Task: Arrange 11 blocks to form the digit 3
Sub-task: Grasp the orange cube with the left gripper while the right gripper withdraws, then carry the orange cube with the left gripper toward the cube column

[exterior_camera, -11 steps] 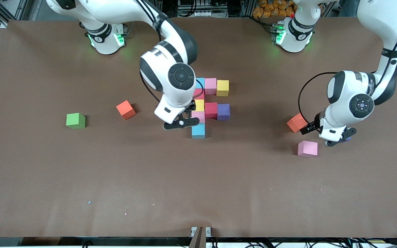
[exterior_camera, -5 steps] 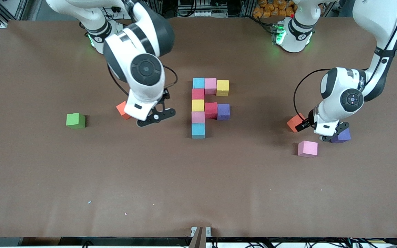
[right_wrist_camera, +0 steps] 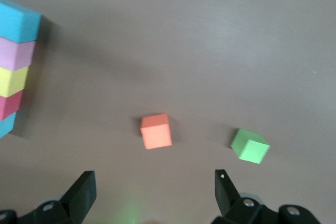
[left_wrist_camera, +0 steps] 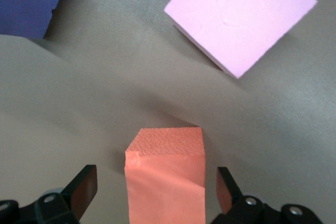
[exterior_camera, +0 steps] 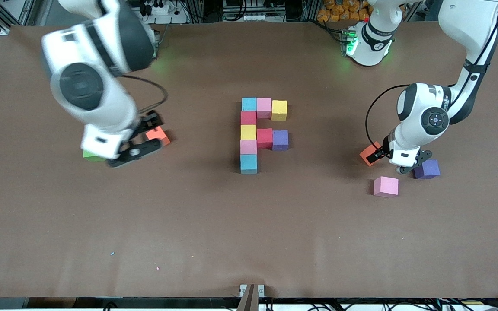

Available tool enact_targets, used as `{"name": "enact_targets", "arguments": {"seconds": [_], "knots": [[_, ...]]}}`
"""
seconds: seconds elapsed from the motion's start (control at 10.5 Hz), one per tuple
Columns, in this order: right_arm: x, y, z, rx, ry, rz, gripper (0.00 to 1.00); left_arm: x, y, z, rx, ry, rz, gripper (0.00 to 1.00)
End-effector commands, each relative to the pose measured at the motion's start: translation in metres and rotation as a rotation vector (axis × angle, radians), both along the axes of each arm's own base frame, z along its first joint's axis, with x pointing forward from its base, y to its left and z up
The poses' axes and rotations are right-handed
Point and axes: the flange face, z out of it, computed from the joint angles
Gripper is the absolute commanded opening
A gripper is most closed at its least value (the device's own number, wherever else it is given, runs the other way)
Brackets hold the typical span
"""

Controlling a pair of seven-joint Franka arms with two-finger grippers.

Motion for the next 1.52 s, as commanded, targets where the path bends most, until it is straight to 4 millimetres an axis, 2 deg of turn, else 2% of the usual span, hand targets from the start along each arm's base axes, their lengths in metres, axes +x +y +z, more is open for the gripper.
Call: {"name": "enact_targets", "arguments": {"seconds": [0.0, 0.1, 0.19, 0.38, 0.48, 0.67, 0.76, 0.86, 0.95, 1.05, 1.14, 1.43], "knots": [[-0.008, -0.054, 0.035, 0.032, -0.019, -0.072, 1.00, -0.001, 0.003, -0.013, -0.013, -0.008, 0.012, 1.00], [-0.009, -0.072, 0.048, 0.022, -0.043, -0.101, 1.00, -0.001, 0.004, -0.014, -0.014, -0.005, 0.012, 1.00], [-0.011, -0.100, 0.057, 0.019, -0.050, -0.153, 1.00, 0.000, 0.004, -0.019, -0.016, 0.003, 0.012, 0.81], [-0.028, -0.144, 0.074, 0.020, -0.085, -0.234, 1.00, 0.004, 0.003, -0.023, -0.020, 0.004, 0.029, 0.25], [-0.036, -0.154, 0.079, 0.019, -0.119, -0.253, 1.00, 0.008, 0.002, -0.020, -0.021, -0.003, 0.037, 0.00], [-0.046, -0.192, 0.063, 0.053, -0.190, -0.336, 1.00, 0.022, -0.006, -0.009, -0.017, -0.033, 0.129, 0.00], [-0.057, -0.205, 0.051, 0.067, -0.222, -0.362, 1.00, 0.030, -0.024, 0.003, -0.017, -0.042, 0.198, 0.00], [-0.071, -0.212, 0.050, 0.073, -0.252, -0.372, 1.00, 0.039, -0.041, 0.015, -0.007, -0.035, 0.276, 0.00], [-0.079, -0.218, 0.050, 0.073, -0.261, -0.384, 1.00, 0.048, -0.056, 0.018, -0.019, -0.031, 0.339, 0.00], [-0.079, -0.219, 0.050, 0.076, -0.262, -0.386, 1.00, 0.053, -0.080, 0.025, -0.041, -0.041, 0.396, 0.00], [-0.079, -0.218, 0.050, 0.090, -0.266, -0.390, 1.00, 0.056, -0.112, 0.034, -0.060, -0.033, 0.456, 0.00], [-0.081, -0.216, 0.045, 0.111, -0.257, -0.398, 1.00, 0.069, -0.197, 0.040, -0.073, -0.009, 0.638, 0.00]]}}
